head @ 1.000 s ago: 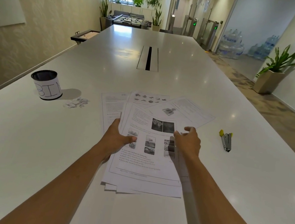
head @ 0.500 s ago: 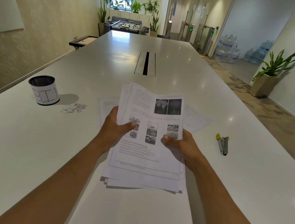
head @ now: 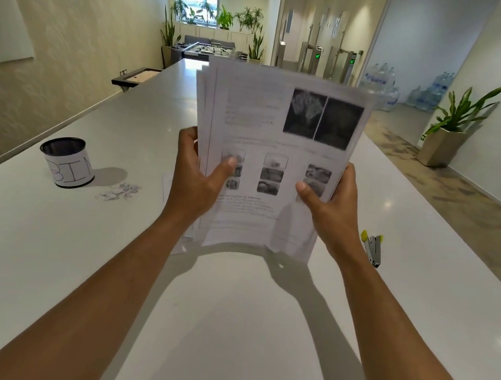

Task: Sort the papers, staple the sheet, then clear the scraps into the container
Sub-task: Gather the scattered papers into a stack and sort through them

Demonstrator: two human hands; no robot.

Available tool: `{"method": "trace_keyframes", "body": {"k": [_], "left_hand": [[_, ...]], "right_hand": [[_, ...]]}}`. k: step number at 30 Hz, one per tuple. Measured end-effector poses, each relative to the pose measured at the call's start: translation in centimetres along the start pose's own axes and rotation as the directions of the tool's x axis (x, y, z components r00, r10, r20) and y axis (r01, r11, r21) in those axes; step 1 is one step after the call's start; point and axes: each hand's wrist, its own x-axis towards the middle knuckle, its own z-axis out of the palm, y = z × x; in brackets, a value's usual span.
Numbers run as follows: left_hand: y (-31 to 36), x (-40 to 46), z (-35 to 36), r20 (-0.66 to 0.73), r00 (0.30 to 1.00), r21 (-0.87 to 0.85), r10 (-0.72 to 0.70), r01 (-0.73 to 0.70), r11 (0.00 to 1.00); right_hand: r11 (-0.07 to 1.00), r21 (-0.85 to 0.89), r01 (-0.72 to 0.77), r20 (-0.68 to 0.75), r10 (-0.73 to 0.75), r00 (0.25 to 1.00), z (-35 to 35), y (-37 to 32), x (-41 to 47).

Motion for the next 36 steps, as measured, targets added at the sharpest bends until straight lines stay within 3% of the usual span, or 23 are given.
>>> {"method": "trace_keyframes", "body": {"k": [3,7,14,18,21,23,24,26,29,33,36], "left_hand": [[-1.3,-1.2,-0.1,0.009,0.998,-0.045,-0.058,0.058,0.997],[-2.7,-3.1,0.6,0.021,0.982,-0.021,-0.186,0.186,0.982],[-1.3,-2.6,1.5,-0.033,0.985,-0.091,-0.168,0.164,0.982],[-2.6,-3.5,1.9,0.006,0.957,-0.120,-0.290,0.288,0.950],[-4.6,-3.8,1.7,-0.135,0.922,-0.163,-0.363,0.340,0.926],[-6.6,-3.3,1.2,-0.271,0.877,0.042,-0.397,0.423,0.905],[-7.7,-3.1,0.7,-0.303,0.852,0.198,-0.427,0.494,0.847],[-9.9,-2.9,-0.1,-0.299,0.799,0.512,-0.522,0.595,0.619],[-11.9,-3.6,-0.4,-0.280,0.765,0.783,-0.580,0.532,0.323],[-12.8,-2.8,0.2,-0.339,0.748,0.819,-0.571,0.533,0.212],[-12.8,-1.5,1.1,-0.339,0.713,0.812,-0.613,0.551,0.191]], "right_hand": [[0.995,0.069,-0.072,0.013,0.071,0.997,-0.3,1.3,-1.0],[0.989,0.033,-0.147,0.008,0.147,0.989,0.2,3.0,-2.4],[0.993,-0.045,-0.107,0.007,0.107,0.994,0.1,2.5,-1.9],[0.984,-0.116,-0.137,0.004,0.138,0.990,-0.2,4.3,-3.1],[0.983,-0.099,-0.154,-0.116,0.142,0.983,-0.9,4.8,-3.5],[0.983,-0.062,-0.175,-0.200,0.159,0.967,-1.6,4.9,-3.2],[0.981,-0.044,-0.189,-0.231,0.174,0.957,-2.0,5.0,-3.2],[0.973,-0.003,-0.229,-0.277,0.219,0.936,-2.5,5.4,-3.3],[0.953,0.054,-0.297,-0.291,0.300,0.909,-3.1,6.6,-3.9],[0.880,0.201,-0.431,-0.268,0.472,0.840,-3.5,8.7,-5.2],[0.873,0.167,-0.459,-0.262,0.488,0.833,-3.8,9.9,-5.8]]}}
